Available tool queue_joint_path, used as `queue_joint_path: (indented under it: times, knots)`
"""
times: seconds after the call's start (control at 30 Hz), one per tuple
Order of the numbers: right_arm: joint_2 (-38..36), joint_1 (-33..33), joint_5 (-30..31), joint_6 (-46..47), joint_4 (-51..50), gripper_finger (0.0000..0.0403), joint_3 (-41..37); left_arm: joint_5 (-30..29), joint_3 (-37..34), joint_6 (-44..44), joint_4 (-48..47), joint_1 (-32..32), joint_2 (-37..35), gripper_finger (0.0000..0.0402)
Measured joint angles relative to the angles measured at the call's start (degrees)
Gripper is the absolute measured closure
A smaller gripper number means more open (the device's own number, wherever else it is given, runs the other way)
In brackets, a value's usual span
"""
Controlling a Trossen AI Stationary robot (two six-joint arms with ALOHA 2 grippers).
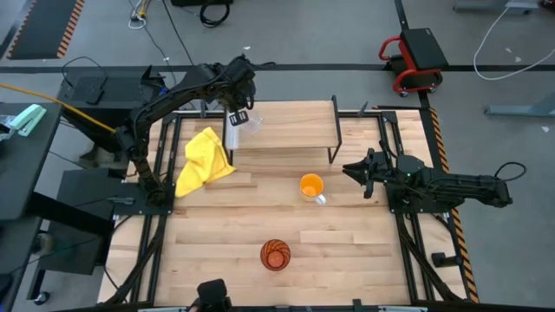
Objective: Stack small to large cups/mugs on shelf
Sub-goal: Put the transparent mug on the shelf
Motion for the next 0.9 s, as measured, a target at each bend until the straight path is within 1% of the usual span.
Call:
queue_joint_path:
  times: [0.13, 0.2, 0.33, 0.4, 0.53, 0.67, 0.77, 0.83, 0.9]
  knots:
    - [0.01, 0.01, -0.01, -1.59, 5.38, 0.0315, 0.0, -0.5, 0.0, -2.29, -1.42, -0.99, -1.68, 0.0311]
    - [0.36, 0.0, -0.01, -2.99, 6.31, 0.0315, 1.01, -0.49, -0.04, -3.78, -1.88, -1.48, -2.94, 0.0314]
    - [3.84, 0.0, 0.09, -6.27, 6.41, 0.0315, 6.35, -0.5, -0.04, -9.03, -3.84, -2.17, -4.82, 0.0319]
    - [7.15, 0.0, 1.89, -7.64, 5.42, 0.0316, 9.88, -0.38, -0.04, -12.2, -5.47, -2.23, -5.52, 0.0319]
    - [17.38, 0.0, 5.82, -10.8, 3.0, 0.0324, 18.1, -0.4, -0.04, -18.74, -10.58, -2.43, -6.07, 0.0315]
    - [30.7, -0.77, 5.97, -14.44, 2.47, 0.0339, 27.32, -0.39, -0.61, -24.77, -15.51, -2.62, -6.13, 0.0316]
    - [40.76, -3.55, 5.74, -15.85, -0.68, 0.0358, 35.97, -0.41, -2.39, -27.71, -16.84, -3.39, -6.09, 0.0322]
    - [47.18, -6.2, 4.03, -16.72, -3.9, 0.0375, 41.84, -0.41, -3.63, -28.61, -16.8, -4.24, -6.09, 0.0326]
    - [53.36, -9.55, -0.08, -16.94, -6.11, 0.0393, 47.47, -0.39, -5.15, -28.78, -16.74, -5.24, -6.08, 0.0329]
